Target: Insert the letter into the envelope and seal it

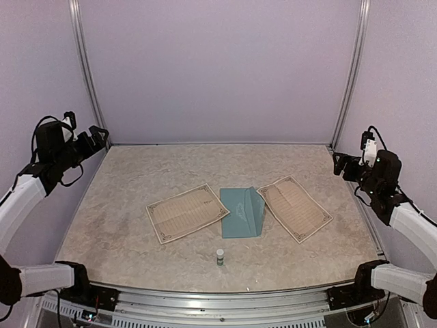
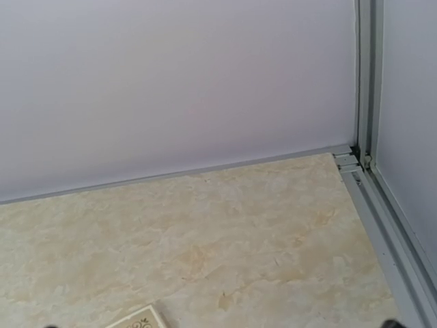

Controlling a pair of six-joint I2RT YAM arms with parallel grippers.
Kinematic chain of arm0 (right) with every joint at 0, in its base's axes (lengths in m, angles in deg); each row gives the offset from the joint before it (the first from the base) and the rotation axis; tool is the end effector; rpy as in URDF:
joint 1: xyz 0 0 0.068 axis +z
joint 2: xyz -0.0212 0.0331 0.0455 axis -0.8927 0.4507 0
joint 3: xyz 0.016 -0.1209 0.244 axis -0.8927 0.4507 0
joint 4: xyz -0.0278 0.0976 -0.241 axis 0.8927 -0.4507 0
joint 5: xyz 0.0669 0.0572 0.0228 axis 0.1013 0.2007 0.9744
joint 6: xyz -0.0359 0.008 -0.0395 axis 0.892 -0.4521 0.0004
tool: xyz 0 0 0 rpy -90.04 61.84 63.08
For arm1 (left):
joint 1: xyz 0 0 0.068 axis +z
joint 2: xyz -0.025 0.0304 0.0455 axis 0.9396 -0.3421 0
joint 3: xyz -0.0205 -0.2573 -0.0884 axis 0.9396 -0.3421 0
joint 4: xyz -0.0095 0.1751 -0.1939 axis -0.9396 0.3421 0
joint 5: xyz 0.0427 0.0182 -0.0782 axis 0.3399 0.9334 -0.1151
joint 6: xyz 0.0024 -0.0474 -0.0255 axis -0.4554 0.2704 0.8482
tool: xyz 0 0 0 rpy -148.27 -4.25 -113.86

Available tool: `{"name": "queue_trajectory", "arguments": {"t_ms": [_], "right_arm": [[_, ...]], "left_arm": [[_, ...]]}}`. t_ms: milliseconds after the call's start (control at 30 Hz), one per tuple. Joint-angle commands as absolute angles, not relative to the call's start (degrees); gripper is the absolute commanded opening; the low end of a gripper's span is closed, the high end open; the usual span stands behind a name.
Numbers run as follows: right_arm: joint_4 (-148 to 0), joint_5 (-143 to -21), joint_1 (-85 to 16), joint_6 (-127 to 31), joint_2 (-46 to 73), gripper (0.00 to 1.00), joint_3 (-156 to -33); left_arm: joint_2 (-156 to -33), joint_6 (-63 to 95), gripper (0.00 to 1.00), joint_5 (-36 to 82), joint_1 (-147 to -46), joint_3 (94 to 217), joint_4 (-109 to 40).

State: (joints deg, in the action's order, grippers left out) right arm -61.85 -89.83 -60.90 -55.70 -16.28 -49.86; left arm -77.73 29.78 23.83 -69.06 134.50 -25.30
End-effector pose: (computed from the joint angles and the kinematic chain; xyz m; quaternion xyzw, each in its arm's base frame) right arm 0.2137 0.0086 0.2736 0.0805 0.7545 0.0959 0.6443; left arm 0.2372 -0.0007 0.3390 -0.1398 0.7777 -0.1795 0.5860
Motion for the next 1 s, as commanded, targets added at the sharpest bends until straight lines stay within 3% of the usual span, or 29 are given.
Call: {"name": "queue_trajectory", "arguments": {"t_ms": [0, 467, 667, 967], "right_arm": [[-62.51, -88.33, -60.51, -55.12, -17.89, 1.00, -49.38], [-69.77, -83.01, -60.23, -52.15, -16.29, 0.99, -53.92], [-78.19, -83.19, -50.98, -53.91, -7.33, 0.97, -59.44], [-69.55, -76.67, -33.97, -67.05, 10.70, 0.90, -65.56]], "left_arm": [[-76.95, 29.15, 0.99, 22.94, -68.74, 133.58, -26.00], [-76.76, 26.10, 0.99, 21.16, -69.37, 134.28, -26.48], [-80.26, 23.03, 0.99, 34.34, -87.76, 137.04, -22.11], [-86.82, 36.73, 0.99, 31.89, -101.88, 126.90, -34.83]]}}
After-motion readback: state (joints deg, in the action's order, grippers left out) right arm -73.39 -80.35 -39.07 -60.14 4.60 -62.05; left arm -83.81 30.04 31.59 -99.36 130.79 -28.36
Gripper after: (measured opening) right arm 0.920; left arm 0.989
